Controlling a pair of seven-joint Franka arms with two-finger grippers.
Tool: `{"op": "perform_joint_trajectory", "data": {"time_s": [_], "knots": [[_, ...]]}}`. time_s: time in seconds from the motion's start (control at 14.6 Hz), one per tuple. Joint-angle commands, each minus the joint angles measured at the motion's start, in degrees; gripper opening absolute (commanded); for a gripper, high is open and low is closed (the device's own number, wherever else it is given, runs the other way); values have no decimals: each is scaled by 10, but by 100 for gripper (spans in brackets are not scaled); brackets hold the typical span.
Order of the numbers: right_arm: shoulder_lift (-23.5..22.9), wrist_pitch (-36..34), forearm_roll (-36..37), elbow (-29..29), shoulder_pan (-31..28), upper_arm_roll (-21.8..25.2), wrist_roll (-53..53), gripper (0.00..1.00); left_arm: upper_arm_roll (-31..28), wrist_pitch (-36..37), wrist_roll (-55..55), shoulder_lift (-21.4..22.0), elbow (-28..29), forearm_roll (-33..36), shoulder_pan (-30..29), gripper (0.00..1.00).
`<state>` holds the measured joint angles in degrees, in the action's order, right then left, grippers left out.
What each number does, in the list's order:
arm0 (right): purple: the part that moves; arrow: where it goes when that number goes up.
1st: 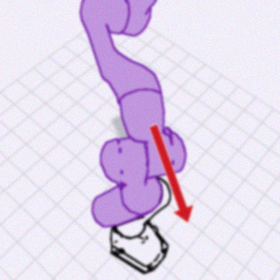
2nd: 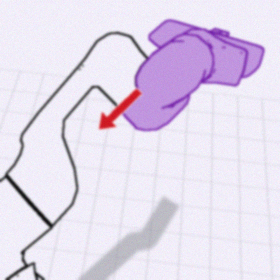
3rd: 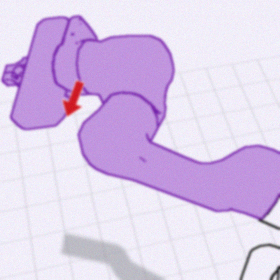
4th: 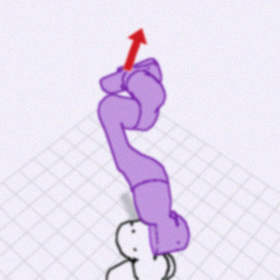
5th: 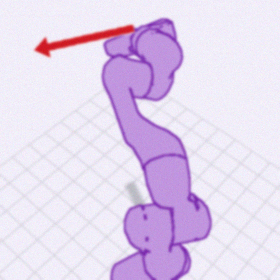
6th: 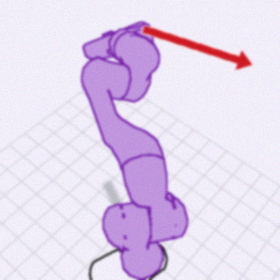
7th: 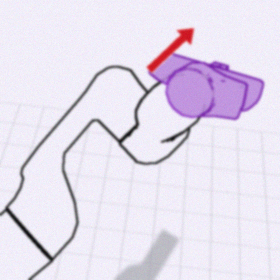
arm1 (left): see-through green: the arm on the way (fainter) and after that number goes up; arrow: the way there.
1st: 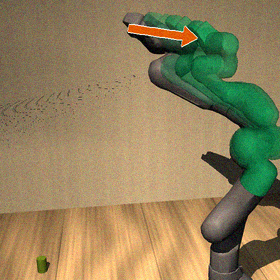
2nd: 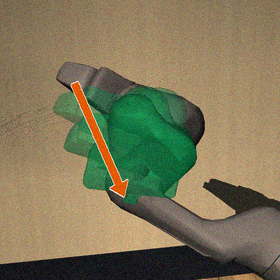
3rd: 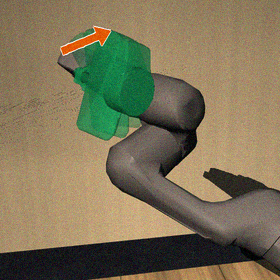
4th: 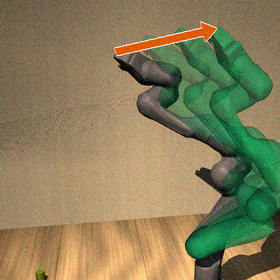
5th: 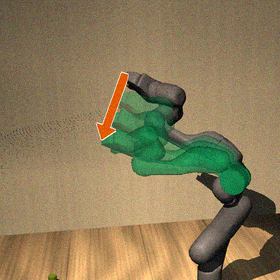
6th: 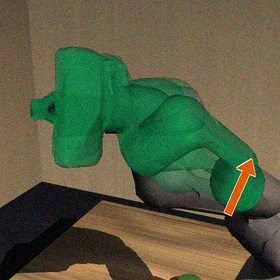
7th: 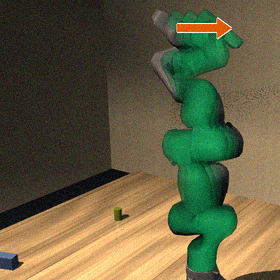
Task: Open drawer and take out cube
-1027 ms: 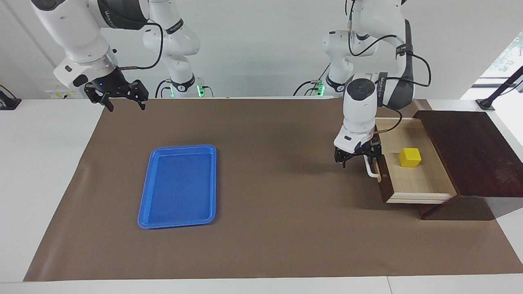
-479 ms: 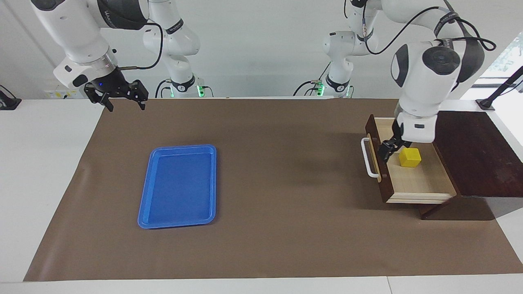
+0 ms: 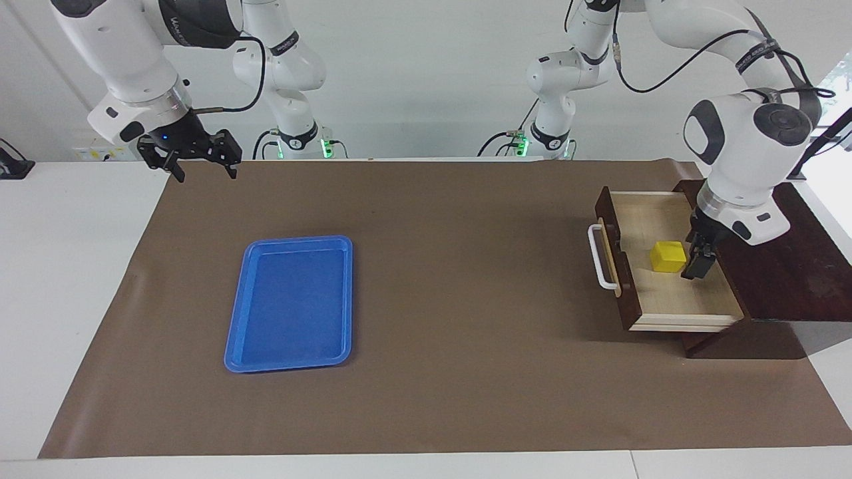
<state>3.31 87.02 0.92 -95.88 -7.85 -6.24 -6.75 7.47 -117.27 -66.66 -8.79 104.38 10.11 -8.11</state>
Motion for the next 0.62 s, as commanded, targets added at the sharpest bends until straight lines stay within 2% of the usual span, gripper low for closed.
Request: {"op": "perform_joint_trajectory", "data": {"time_s": [0.0, 0.34, 0.55], "knots": [[12, 1, 0, -11, -3, -3, -19, 100, 4, -46, -33, 56, 89, -7, -23, 100], [15, 2, -3, -19, -2, -3, -13, 100, 4, -49, -34, 60, 97, -7, -24, 100], [19, 12, -38, -47, -8, -3, 26, 100, 4, -48, -33, 60, 95, -7, -22, 100]]}}
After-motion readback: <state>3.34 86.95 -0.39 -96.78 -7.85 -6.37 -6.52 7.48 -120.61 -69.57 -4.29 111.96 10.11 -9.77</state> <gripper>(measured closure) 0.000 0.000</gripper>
